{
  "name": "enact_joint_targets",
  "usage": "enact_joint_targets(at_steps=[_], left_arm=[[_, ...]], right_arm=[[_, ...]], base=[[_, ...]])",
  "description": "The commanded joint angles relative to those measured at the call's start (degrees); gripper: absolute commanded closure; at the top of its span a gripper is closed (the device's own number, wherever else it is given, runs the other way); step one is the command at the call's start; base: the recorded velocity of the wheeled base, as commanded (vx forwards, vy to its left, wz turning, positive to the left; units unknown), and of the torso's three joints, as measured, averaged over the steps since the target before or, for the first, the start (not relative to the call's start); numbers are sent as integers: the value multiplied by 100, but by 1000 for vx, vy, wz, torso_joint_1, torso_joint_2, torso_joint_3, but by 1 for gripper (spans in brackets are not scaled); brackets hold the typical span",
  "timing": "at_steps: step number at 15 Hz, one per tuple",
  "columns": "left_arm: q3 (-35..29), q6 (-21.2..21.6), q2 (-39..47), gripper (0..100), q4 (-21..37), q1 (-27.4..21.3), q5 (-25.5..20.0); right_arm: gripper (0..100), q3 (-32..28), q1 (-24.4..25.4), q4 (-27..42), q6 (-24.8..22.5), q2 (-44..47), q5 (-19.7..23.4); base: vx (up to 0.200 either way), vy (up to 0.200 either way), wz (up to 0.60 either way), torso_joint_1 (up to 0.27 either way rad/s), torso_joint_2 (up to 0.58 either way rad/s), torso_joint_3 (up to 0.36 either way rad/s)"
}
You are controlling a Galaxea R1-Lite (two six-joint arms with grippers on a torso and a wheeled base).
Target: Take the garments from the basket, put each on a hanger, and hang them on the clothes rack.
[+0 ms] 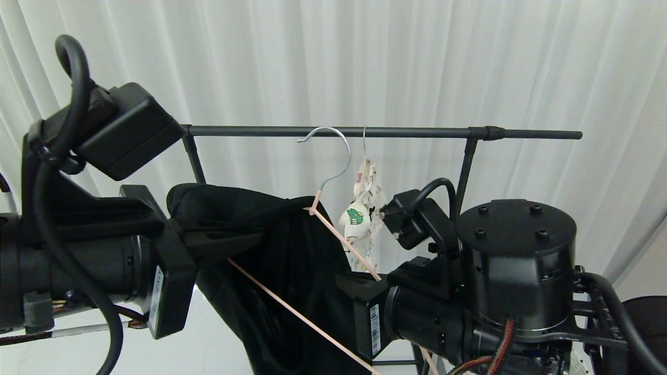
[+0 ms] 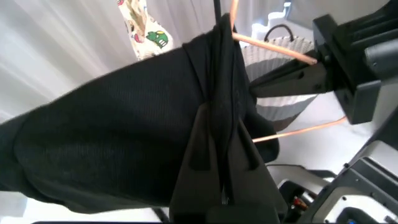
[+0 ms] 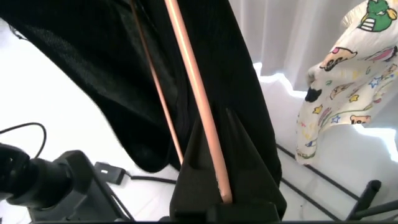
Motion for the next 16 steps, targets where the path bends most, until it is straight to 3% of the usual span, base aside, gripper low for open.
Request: enact_joint_targets(at_steps=[1, 7, 8, 16], left_arm=[[-6, 208, 59, 100, -34, -2, 3], [-147, 208, 50, 100, -61, 59, 12], [-182, 217, 32, 0, -52, 68, 3], [-261, 217, -73, 0, -61, 279, 3]], right_arm=[[100, -1, 12, -6, -4, -13, -52], [100, 26, 12, -14, -302, -127, -184], [100, 52, 12, -155, -399, -154, -184], [100, 333, -146, -876, -1603, -224, -184]], base=[[0, 0, 0, 0, 0, 0], [0, 0, 0, 0, 0, 0], [0, 0, 0, 0, 0, 0], [0, 0, 0, 0, 0, 0]])
